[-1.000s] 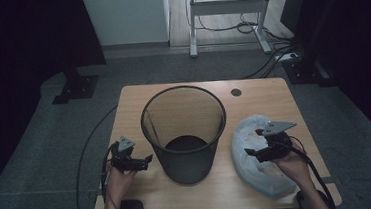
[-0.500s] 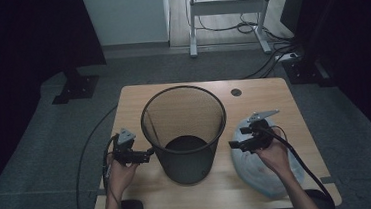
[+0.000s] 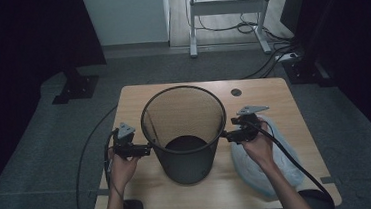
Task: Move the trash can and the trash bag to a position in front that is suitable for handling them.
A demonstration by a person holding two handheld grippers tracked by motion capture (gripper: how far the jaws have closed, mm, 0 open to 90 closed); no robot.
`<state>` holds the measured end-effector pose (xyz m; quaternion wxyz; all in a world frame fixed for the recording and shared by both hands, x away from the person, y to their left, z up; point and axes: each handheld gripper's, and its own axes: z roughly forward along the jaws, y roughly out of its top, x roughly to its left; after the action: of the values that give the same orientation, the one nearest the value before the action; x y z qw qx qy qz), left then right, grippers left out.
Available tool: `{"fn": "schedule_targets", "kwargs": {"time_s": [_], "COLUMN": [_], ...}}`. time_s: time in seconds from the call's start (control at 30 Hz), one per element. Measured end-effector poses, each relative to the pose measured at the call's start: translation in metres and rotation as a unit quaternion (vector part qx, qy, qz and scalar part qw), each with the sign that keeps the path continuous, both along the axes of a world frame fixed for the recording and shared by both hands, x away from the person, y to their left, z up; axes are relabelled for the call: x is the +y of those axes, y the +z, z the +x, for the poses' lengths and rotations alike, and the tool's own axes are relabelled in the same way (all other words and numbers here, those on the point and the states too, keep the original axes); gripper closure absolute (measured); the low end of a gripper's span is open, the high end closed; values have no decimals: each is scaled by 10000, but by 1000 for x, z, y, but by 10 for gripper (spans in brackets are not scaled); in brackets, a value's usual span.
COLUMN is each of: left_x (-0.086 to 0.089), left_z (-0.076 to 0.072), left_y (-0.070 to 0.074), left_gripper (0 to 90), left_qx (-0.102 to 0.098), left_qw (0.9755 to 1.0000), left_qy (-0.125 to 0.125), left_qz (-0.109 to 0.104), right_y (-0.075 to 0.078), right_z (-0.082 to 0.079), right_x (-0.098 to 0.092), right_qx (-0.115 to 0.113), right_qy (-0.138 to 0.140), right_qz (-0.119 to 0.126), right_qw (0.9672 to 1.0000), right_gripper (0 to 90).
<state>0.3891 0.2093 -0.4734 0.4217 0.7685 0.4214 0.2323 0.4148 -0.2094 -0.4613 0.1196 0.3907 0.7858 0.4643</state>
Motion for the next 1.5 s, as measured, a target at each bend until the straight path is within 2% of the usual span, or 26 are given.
{"fn": "schedule_targets", "kwargs": {"time_s": [0.07, 0.13, 0.33, 0.53, 0.8, 1.07, 1.33, 1.5], "left_x": [-1, -1, -5, -7, -13, -21, -30, -36], "left_z": [0, -2, -8, -17, -30, -42, -54, -58], "left_y": [1, 2, 3, 2, 0, 0, 0, -1], "left_gripper": [0, 0, 0, 0, 10, 12, 12, 12], "left_qx": [-17, -72, -158, -168, -179, -219, -262, -241], "left_qw": [10000, 9999, 9996, 9996, 9996, 9991, 9984, 9981], "left_qy": [2, -6, -47, -121, -197, -345, -463, -554], "left_qz": [40, 103, 240, 193, 102, 140, 168, 76], "right_y": [0, 1, 3, 7, 8, 7, 7, 5], "right_z": [0, 0, -5, -15, -32, -48, -63, -69], "right_x": [3, 5, 5, 3, -5, -15, -25, -28], "right_qx": [-11, -40, -82, -111, -23, -13, 22, 97], "right_qy": [9, 30, 52, 78, 204, 280, 244, 235], "right_qz": [33, -127, -254, -448, -469, -447, -469, -669], "right_qw": [10000, 9999, 9996, 9989, 9987, 9986, 9986, 9974], "right_gripper": [161, 159, 156, 157, 152, 148, 148, 151]}}
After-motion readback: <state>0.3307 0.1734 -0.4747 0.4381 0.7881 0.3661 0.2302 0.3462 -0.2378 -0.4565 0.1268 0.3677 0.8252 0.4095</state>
